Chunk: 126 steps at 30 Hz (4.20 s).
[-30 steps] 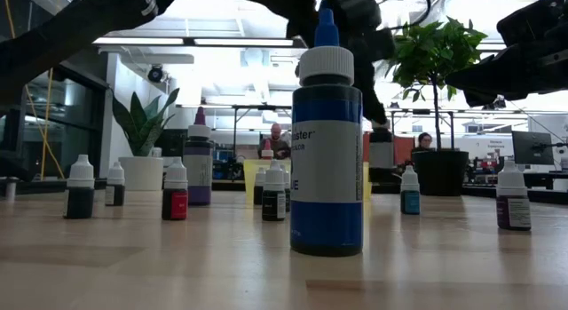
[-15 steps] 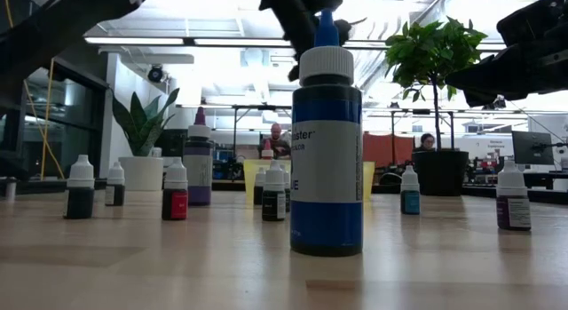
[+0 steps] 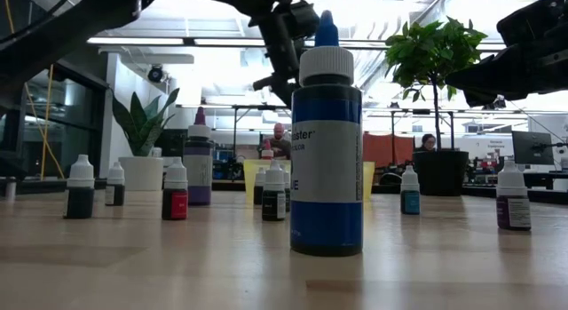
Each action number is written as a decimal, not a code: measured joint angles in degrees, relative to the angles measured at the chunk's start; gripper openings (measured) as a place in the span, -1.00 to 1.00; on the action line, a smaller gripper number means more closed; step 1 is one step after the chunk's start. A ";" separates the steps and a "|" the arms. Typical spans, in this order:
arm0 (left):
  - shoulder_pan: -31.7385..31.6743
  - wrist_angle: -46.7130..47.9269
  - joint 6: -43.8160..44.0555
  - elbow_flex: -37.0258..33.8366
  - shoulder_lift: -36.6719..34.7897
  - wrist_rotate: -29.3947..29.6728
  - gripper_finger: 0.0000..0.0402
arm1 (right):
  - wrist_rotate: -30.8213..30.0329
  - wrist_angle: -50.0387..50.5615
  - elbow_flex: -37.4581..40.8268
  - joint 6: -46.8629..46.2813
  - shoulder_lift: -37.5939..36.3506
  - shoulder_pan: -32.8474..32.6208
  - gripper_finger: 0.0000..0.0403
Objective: Pick & Place food coloring
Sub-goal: Put the large black food coloring bottle into the yellow bin, then put the large purple food coloring bottle into the yellow bin
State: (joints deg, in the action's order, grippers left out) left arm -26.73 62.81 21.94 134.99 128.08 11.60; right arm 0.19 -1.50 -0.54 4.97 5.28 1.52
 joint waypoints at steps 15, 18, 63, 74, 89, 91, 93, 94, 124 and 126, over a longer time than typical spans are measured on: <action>-1.43 -1.15 8.54 -0.12 2.21 5.74 -0.55 | 0.00 0.00 0.00 0.00 0.00 0.01 -1.00; -1.50 -1.71 8.63 -0.22 2.29 7.01 -0.54 | 0.00 0.00 0.00 -0.01 0.00 0.01 -1.00; -2.20 -13.75 16.04 -15.97 2.47 10.17 -0.19 | 0.00 0.00 0.00 0.00 0.00 0.02 -1.00; -2.53 -13.83 15.67 -15.97 0.98 10.00 0.19 | 0.00 -0.01 0.00 0.00 0.00 0.02 -1.00; 0.55 -6.07 8.06 -15.94 -11.58 11.98 0.20 | 0.00 0.00 0.00 -0.01 0.00 0.01 -1.00; 1.57 -2.72 7.09 -15.88 -13.78 12.38 0.20 | 0.00 0.00 0.00 -0.01 0.01 0.01 -1.00; 2.82 0.60 5.02 -15.90 -15.93 12.33 0.20 | -0.01 0.00 0.00 -0.02 0.00 0.00 -1.00; 3.49 2.18 3.88 -15.88 -17.00 12.24 0.20 | -0.01 -0.01 0.00 -0.01 0.00 0.02 -1.00; 27.28 2.90 -6.52 -57.68 -47.79 -11.11 0.20 | 0.00 0.00 0.00 -0.01 0.00 0.01 -1.00; 27.85 -2.51 -6.67 -63.10 -49.54 -10.91 0.20 | 0.00 0.00 0.00 -0.02 0.00 0.02 -1.00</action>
State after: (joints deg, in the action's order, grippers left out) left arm 1.12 60.30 15.26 71.89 78.54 0.69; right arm 0.19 -1.50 -0.54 4.95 5.28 1.54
